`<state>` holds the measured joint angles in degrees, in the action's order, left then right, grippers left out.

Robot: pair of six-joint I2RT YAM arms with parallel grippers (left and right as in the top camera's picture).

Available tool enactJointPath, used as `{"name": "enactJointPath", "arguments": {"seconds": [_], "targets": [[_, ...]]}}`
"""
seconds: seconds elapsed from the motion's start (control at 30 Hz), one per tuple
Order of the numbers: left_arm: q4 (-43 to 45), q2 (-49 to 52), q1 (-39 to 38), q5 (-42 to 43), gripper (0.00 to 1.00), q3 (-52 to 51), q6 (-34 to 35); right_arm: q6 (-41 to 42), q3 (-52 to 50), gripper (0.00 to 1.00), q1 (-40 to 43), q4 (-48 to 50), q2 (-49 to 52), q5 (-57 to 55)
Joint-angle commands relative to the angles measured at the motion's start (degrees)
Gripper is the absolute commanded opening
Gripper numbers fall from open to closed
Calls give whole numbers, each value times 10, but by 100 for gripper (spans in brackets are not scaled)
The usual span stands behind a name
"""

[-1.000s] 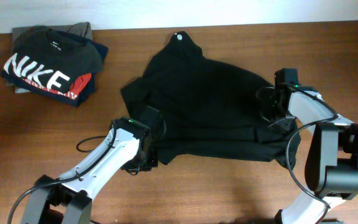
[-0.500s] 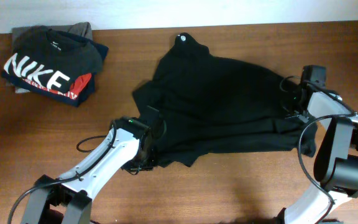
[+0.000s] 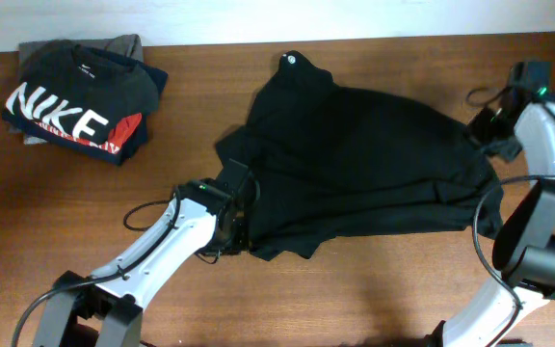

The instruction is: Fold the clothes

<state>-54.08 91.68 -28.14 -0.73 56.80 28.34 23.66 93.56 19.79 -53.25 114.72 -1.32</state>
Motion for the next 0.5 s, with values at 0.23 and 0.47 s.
{"name": "enactJointPath", "arguments": {"seconds": [0.23, 0.47], "targets": [[148, 19, 90, -52, 8, 92, -77, -58, 123, 4, -3, -219, -49, 198], [218, 82, 130, 59, 6, 92, -116, -86, 122, 4, -40, -272, -52, 197]]}}
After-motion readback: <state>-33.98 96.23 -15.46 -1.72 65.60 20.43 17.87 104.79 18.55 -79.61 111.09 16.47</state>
